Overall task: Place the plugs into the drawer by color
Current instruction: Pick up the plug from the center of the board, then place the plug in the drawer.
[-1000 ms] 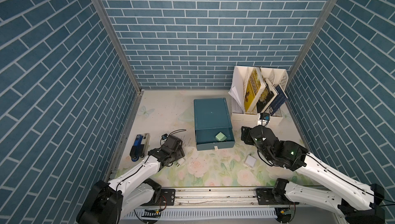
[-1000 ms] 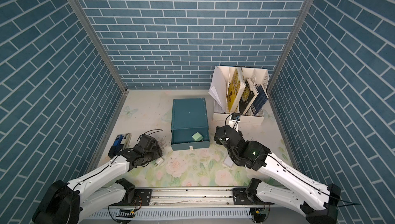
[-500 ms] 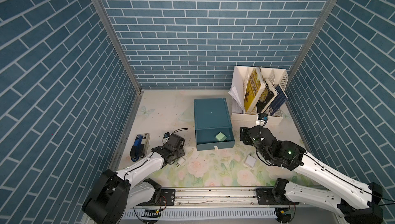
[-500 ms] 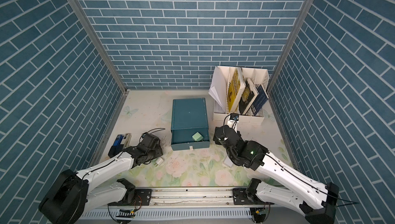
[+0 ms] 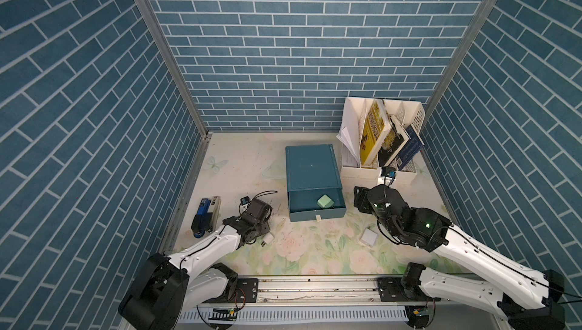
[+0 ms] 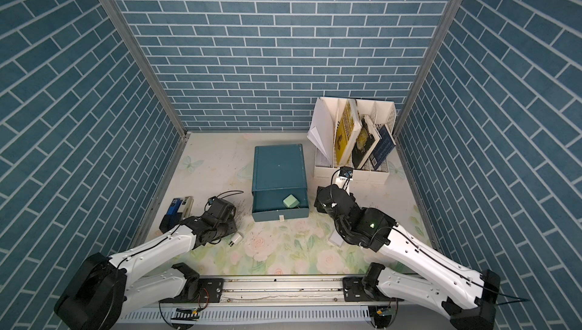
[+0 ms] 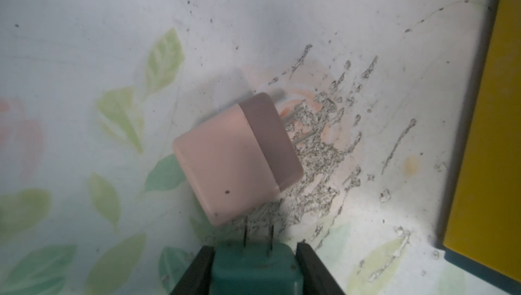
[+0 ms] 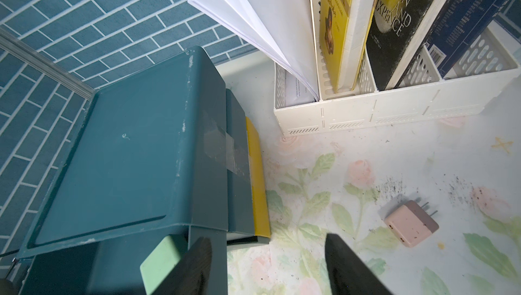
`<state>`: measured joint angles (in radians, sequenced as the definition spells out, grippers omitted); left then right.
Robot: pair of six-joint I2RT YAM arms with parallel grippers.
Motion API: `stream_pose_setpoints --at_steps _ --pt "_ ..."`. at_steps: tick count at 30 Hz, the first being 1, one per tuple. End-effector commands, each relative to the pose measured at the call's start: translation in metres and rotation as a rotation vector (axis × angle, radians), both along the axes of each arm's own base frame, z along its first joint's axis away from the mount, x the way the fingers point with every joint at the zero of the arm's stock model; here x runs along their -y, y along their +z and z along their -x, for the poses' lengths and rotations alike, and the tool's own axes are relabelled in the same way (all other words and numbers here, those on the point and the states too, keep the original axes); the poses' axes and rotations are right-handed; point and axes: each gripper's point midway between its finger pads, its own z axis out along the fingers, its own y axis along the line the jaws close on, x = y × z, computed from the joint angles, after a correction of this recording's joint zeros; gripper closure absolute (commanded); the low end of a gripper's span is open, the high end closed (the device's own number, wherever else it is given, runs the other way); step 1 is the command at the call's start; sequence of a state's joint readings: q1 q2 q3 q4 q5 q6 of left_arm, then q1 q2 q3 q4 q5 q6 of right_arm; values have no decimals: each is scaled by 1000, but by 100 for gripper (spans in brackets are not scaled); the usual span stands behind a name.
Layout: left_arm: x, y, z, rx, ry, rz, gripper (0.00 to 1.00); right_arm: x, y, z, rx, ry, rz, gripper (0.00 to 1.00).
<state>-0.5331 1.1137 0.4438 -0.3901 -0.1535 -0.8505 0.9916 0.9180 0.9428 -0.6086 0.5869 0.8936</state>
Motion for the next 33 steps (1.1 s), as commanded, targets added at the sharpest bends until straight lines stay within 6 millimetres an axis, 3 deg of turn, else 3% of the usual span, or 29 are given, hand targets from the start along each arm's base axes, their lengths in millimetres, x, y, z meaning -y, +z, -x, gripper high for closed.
stream_pose_setpoints --at_steps 1,4,9,11,14,16,19,23,28,30,33 --pt "6 39 -20 87 -33 -24 79 6 10 -1 29 -24 -36 34" --pt "15 91 -39 190 -75 -14 88 11 12 2 41 -30 -46 34" --pt "31 221 -69 476 -148 42 100 10 10 1 45 -15 -36 34" --pt "55 276 -72 606 -253 136 100 8 5 1 39 -13 -30 34" --pt "101 326 -62 715 -442 259 100 6 5 0 38 -9 -35 34" --pt "126 329 -57 703 -522 294 100 7 5 0 39 -16 -30 34" --pt "158 308 -44 639 -625 304 100 11 5 1 36 -26 -32 34" --pt "173 272 -29 565 -675 271 100 15 0 3 25 -36 -18 34" --pt "182 255 -13 526 -726 257 92 11 -3 3 18 -27 -31 34" --pt "184 251 -10 520 -739 253 83 9 -4 2 16 -27 -24 34" --pt "185 247 -10 514 -742 241 43 6 -5 1 15 -18 -35 34"
